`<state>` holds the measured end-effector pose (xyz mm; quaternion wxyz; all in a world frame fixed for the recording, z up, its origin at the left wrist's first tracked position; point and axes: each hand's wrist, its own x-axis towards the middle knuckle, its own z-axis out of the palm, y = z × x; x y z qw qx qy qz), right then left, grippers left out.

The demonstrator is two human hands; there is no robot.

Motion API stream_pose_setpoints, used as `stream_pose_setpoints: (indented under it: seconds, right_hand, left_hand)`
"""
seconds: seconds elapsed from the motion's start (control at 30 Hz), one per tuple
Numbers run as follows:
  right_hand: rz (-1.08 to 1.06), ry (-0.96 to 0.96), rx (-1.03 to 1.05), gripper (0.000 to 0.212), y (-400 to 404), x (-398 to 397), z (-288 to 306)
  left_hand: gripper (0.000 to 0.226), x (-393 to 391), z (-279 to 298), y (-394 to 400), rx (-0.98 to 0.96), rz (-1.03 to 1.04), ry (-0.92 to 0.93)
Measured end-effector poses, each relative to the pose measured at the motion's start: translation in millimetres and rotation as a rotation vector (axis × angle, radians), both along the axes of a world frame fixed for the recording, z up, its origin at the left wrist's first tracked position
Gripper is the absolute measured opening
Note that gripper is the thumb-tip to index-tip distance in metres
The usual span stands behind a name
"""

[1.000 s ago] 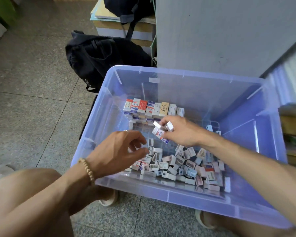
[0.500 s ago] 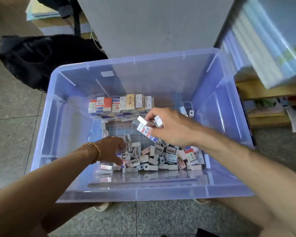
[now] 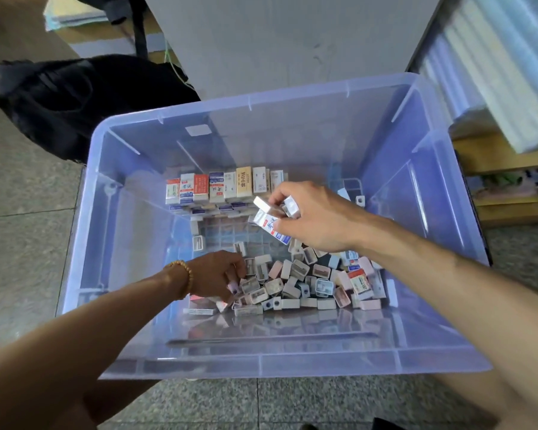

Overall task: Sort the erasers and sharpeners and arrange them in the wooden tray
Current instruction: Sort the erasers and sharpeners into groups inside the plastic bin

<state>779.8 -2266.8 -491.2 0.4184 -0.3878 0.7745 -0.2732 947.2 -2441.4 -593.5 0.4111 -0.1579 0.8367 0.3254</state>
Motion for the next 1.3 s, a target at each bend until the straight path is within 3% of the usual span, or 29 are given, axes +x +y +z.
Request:
stream_pose_setpoints:
  seconds: [0.33,0.53,0.73,0.83,0.97,1.07,1.17,1.3]
  right_hand:
    - [0.005,0.018,0.022,0.014,-8.4,-2.7,-2.5]
    - [0.006,0.007,0.038,0.015,-11.5,-1.6,-5.1]
    - [-0.005,-0.025,0.052,0.022,-13.3,1.1,-2.0]
    - [-0.009,-0.030,0.047,0.020,-11.8,2.5,-1.7]
    - [-0.015,-0.031,0.038,0.019,-9.2,1.1,-1.0]
    - [-0.023,-0.028,0.030,0.019,-8.8,0.1,1.0]
    - [-0.020,-0.027,0.023,0.020,-9.8,-0.2,2.1]
    - [-0.018,-0.021,-0.001,0.019,-12.3,-0.1,5.2]
  left_hand:
    - [0.033,-5.4,-0.3,4.9,0.118,0.096,0.044]
    - [0.010,-3.3,3.4,5.7,0.060,0.020,0.049]
    - [0.027,-18.7,22.7,-15.8,-0.040,0.238,0.106]
    - [0.031,-14.4,24.2,-18.9,-0.153,0.226,0.044]
    - [0.020,-8.2,25.3,-18.6,-0.162,0.267,0.009]
    - [0.020,-9.2,30.9,-18.3,-0.182,0.163,-0.005]
    - [0.016,-8.0,41.1,-13.8,-0.077,0.121,-0.044]
    - [0.026,-6.6,49.5,-3.7,0.230,0.515,-0.163]
